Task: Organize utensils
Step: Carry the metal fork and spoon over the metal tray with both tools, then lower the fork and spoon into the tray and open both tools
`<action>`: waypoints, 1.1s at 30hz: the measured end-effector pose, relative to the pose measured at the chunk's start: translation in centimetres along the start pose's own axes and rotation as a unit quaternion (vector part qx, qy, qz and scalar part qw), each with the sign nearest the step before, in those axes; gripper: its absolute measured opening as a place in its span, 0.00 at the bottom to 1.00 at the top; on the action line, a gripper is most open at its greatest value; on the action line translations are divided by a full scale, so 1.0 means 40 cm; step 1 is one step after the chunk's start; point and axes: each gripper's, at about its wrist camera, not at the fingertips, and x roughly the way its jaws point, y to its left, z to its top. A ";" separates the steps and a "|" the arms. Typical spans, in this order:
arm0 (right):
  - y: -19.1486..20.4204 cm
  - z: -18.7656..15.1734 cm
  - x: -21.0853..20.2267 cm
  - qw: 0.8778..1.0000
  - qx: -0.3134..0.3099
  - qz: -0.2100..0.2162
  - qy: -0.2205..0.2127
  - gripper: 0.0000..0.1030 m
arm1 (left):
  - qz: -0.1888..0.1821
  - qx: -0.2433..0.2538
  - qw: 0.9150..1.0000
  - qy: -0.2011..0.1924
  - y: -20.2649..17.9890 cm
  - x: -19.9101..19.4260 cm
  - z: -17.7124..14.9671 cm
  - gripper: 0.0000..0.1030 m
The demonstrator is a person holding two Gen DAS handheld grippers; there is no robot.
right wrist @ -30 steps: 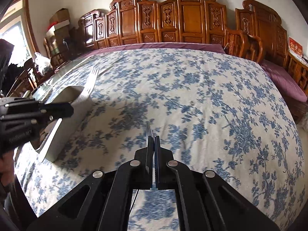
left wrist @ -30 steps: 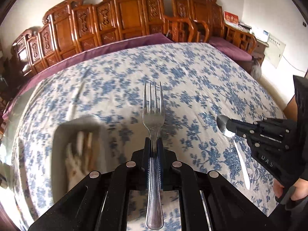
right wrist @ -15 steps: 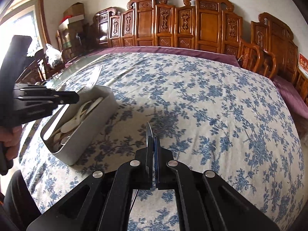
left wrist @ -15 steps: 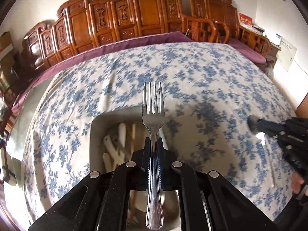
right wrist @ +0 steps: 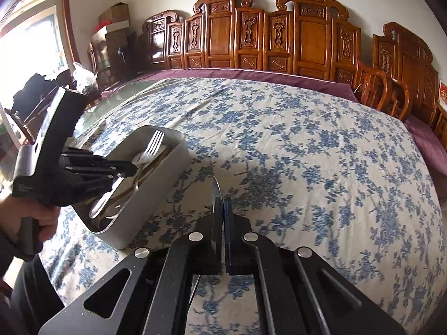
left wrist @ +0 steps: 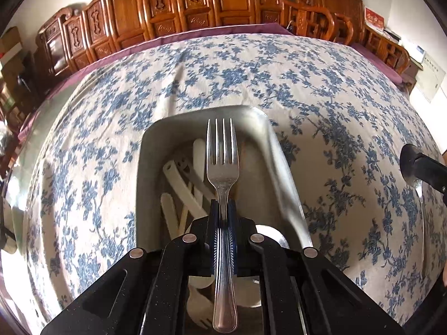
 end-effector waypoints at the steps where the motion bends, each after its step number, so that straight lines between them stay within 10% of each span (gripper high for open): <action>1: 0.011 0.004 0.003 1.000 0.000 0.003 0.000 0.02 | 0.002 0.001 1.000 -0.005 0.004 -0.008 -0.004 0.12; 33: 0.330 0.201 0.207 0.999 -0.029 0.013 0.022 0.02 | 0.025 -0.078 0.993 -0.088 0.281 -0.298 -0.147 0.45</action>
